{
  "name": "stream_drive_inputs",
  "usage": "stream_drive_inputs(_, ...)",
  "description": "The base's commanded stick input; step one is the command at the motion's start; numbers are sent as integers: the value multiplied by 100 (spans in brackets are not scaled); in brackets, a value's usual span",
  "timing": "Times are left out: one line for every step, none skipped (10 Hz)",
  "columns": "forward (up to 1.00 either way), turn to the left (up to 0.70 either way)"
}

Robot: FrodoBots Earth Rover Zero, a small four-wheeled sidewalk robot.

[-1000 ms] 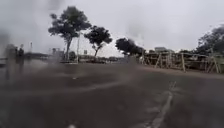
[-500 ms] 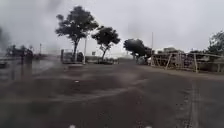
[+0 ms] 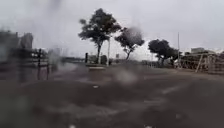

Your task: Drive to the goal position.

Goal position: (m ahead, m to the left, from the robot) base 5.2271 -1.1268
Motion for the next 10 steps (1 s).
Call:
stream_drive_inputs(100,40)
stream_drive_inputs(100,40)
stream_drive_inputs(100,40)
stream_drive_inputs(100,40)
stream_drive_inputs(100,40)
stream_drive_inputs(100,40)
stream_drive_inputs(100,40)
stream_drive_inputs(100,40)
stream_drive_inputs(100,40)
stream_drive_inputs(100,40)
